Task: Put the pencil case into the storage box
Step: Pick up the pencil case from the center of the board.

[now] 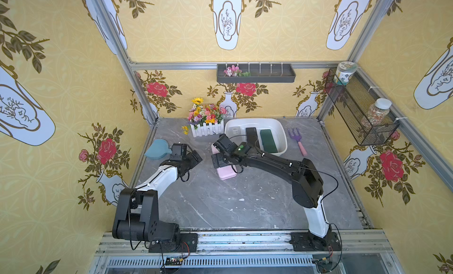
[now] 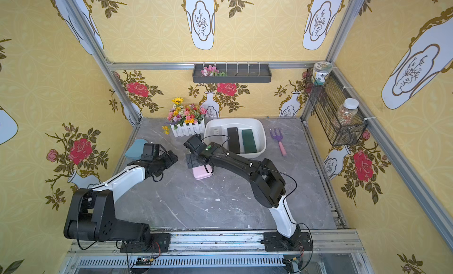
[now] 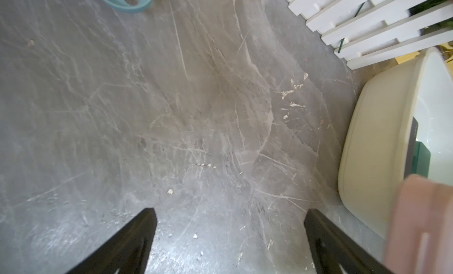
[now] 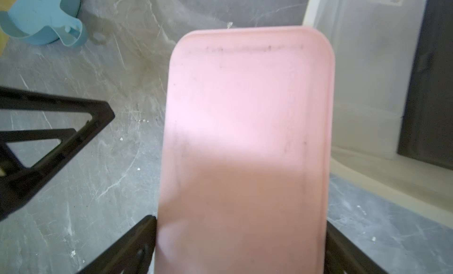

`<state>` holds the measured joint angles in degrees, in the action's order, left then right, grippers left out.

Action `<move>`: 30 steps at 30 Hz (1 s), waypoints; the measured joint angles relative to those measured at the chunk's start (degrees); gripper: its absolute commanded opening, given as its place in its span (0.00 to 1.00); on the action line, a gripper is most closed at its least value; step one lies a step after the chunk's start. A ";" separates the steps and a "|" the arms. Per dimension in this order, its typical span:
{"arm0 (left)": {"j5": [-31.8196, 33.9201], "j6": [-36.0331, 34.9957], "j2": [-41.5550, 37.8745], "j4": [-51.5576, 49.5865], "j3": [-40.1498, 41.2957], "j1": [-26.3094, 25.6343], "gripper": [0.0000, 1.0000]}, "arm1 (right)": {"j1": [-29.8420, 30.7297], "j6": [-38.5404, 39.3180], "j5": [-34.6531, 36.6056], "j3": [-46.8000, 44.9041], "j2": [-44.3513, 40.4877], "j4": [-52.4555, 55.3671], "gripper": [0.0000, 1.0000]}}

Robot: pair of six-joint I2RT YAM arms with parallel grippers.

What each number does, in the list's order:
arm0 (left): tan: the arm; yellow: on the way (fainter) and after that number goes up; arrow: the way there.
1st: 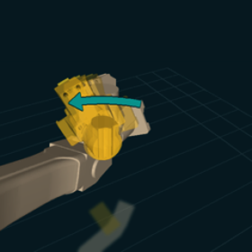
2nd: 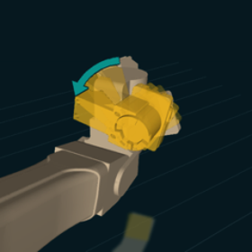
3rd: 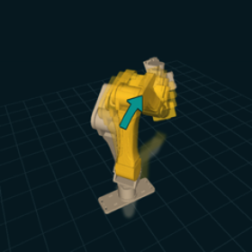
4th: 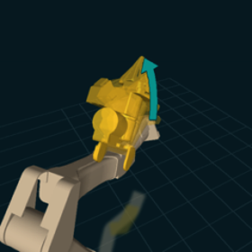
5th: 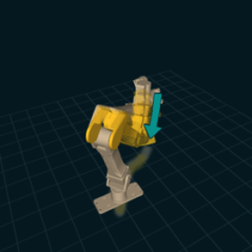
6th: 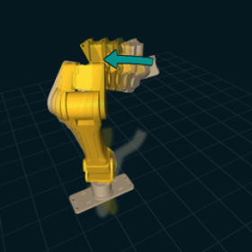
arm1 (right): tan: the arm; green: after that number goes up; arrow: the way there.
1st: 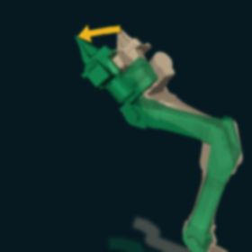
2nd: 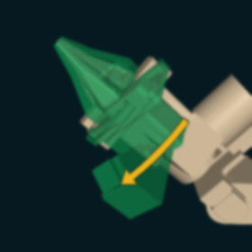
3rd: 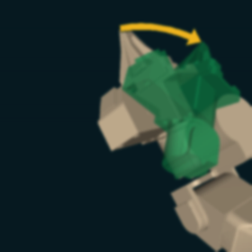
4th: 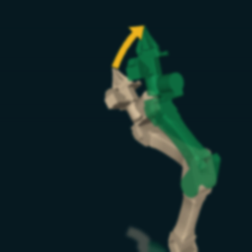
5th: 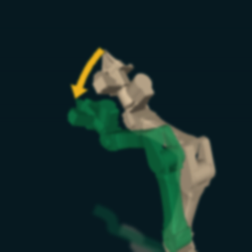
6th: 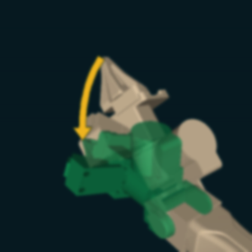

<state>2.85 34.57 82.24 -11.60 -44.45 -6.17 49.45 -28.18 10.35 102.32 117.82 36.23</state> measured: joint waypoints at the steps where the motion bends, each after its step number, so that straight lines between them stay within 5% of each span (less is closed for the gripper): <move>1: 0.00 0.00 0.28 0.00 0.00 0.00 1.00 | -0.98 0.24 -0.13 0.22 -0.44 0.20 0.99; 18: 0.44 0.00 6.86 0.87 -3.08 -0.07 1.00 | -23.82 8.17 -9.42 7.54 2.99 1.66 0.99; 30: 0.46 -0.17 8.90 0.79 -5.64 -0.22 1.00 | -26.99 11.74 -12.61 17.59 14.25 2.80 0.99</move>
<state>3.31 34.39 91.13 -10.81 -50.09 -6.39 22.46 -16.45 -2.26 119.92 132.07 39.03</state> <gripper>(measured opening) 0.999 0.991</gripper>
